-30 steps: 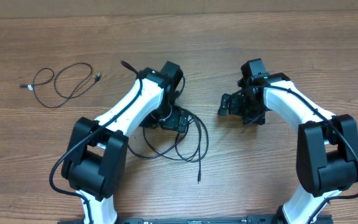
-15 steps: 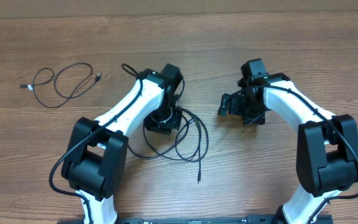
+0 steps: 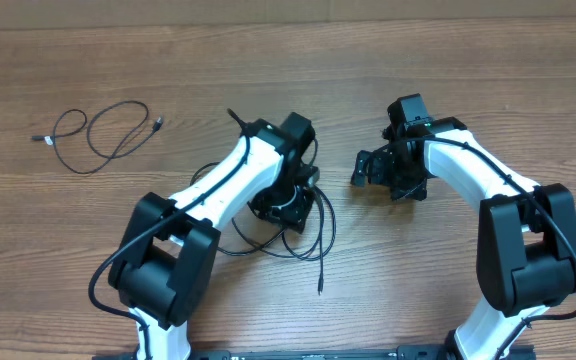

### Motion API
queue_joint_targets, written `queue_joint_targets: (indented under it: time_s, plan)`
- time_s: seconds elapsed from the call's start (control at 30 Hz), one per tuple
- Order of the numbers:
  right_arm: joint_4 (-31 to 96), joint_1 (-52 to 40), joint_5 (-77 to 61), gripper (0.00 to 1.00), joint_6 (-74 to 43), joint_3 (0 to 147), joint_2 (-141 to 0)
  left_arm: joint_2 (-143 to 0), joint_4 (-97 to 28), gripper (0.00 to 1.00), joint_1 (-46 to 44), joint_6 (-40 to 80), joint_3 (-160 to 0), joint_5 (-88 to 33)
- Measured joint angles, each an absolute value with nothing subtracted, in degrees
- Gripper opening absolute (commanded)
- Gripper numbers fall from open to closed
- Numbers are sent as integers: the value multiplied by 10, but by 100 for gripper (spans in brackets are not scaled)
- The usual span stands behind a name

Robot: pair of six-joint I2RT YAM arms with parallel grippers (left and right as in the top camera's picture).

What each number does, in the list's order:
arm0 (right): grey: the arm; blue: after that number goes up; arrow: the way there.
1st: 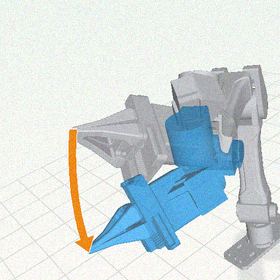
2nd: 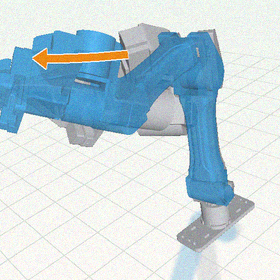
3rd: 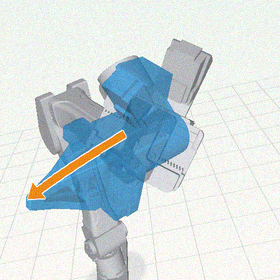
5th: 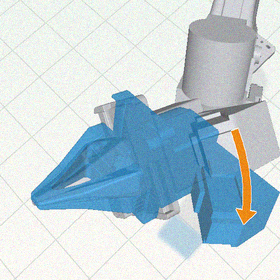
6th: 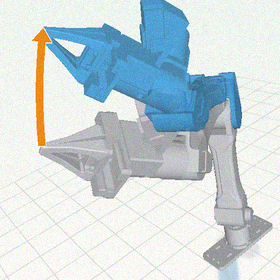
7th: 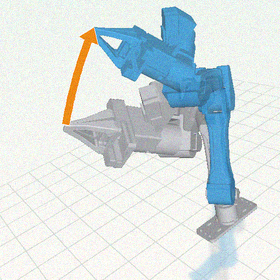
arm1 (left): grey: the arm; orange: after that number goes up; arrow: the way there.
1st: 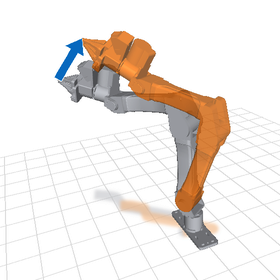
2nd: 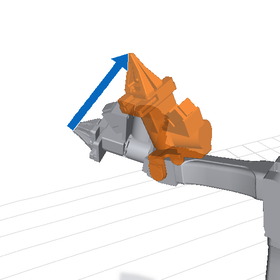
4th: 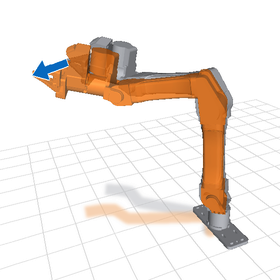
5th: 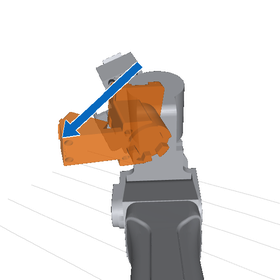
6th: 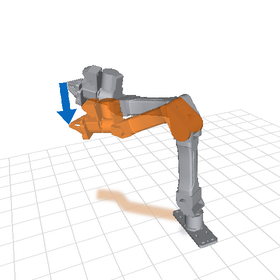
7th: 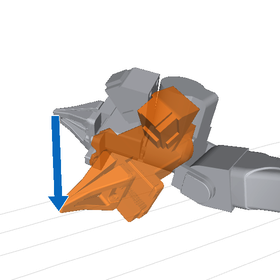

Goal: Untangle cables

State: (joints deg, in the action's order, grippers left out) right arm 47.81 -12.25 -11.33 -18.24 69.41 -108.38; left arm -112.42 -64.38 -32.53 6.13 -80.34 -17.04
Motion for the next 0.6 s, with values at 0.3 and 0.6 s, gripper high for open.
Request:
queue_joint_targets:
  time_s: [0.3,0.6]
  plan:
    - [478,-123,-112,100,-183,694,-1084,-1124,-582,42,-339,53,-753,-174]
    - [478,-123,-111,100,-182,694,-1084,-1124,-517,34,-340,42,-735,-174]
